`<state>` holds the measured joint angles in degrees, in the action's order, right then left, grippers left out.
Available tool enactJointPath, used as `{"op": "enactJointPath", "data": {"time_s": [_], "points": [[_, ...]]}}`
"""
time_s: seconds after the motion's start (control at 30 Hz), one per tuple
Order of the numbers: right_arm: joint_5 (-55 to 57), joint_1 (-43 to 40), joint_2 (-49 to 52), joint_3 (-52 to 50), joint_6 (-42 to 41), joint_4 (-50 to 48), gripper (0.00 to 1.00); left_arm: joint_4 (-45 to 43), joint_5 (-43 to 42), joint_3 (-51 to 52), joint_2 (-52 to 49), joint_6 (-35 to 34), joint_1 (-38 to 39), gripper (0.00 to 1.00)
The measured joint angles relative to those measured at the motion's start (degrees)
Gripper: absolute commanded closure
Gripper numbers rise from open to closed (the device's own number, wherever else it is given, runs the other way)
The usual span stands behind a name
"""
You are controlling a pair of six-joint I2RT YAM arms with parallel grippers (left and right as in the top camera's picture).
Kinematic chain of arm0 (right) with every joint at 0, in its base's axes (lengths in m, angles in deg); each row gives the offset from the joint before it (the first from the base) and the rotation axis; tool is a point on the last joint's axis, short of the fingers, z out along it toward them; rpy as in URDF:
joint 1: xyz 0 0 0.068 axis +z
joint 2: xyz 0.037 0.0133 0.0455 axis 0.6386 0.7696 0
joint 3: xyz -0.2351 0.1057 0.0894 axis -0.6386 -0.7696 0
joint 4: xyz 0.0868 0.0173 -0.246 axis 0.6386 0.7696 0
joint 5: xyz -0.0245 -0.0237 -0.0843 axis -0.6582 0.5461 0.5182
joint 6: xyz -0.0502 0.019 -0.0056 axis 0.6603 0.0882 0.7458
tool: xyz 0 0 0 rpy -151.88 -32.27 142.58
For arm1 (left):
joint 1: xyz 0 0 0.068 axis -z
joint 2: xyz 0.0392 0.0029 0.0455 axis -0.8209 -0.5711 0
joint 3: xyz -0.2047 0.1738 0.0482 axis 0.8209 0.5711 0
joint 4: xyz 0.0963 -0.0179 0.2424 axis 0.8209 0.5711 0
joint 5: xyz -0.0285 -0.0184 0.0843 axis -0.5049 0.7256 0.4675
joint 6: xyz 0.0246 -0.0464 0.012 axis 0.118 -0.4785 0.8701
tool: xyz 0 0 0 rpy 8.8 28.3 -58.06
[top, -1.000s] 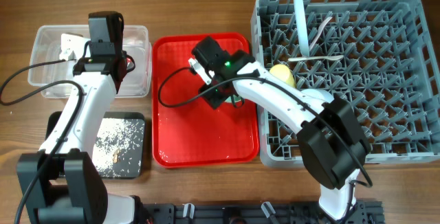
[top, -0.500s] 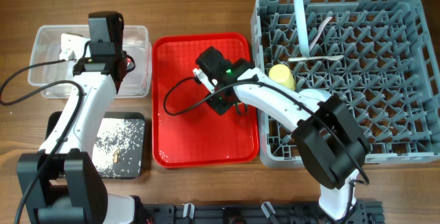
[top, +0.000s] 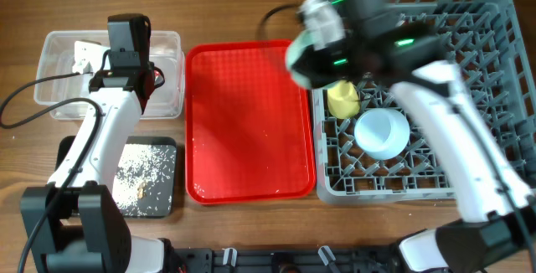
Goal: Sort waste into correct bins and load items into the dishwasher rack
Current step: 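Lift the green bowl into the rack's back right area and release it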
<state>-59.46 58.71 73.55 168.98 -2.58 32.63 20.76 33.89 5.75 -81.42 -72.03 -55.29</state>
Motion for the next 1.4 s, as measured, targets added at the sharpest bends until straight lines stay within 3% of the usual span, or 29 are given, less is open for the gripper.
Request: {"op": "enactJointPath", "data": {"time_s": [0.1,0.27,0.37,0.7,1.13,1.17,1.2,1.23,1.3,1.4], "points": [[-13.0,-7.98,-0.46,0.24,4.13,4.13,0.96,0.0,-0.02,0.0,0.0,0.0,0.0,0.0],[-35.06,-29.03,-0.46,-3.61,13.92,7.21,0.96,-0.04,0.0,0.0,0.0,0.0,-0.07,0.0],[-41.68,-34.1,-0.46,-9.35,16.63,5.31,0.96,-0.02,0.0,0.0,0.0,0.0,-0.07,0.0],[-49.88,-39.71,-0.07,-24.48,17.18,-13.44,0.96,-0.02,0.0,0.0,0.0,0.0,-0.07,0.0],[-52.43,-44.0,15.26,-25.75,15.21,-28.15,0.95,-0.02,0.0,0.0,0.0,0.0,-0.07,0.0],[-53.33,-44.52,15.72,-25.75,15.02,-28.46,0.92,-0.02,0.0,0.0,0.0,0.0,-0.07,0.0],[-53.66,-45.13,15.91,-25.75,14.45,-28.61,0.83,-0.02,0.0,0.0,0.0,0.0,-0.07,0.0],[-53.37,-46.16,15.96,-25.75,12.81,-28.68,0.6,-0.02,0.0,0.0,0.0,0.0,-0.07,0.0],[-50.71,-48.06,16.06,-25.75,9.75,-28.83,0.34,-0.02,0.0,0.0,0.0,0.0,-0.07,0.0],[-46.4,-50.82,16.61,-25.77,4.17,-28.44,0.12,-0.02,0.0,0.0,0.0,0.0,-0.07,0.0]]}}
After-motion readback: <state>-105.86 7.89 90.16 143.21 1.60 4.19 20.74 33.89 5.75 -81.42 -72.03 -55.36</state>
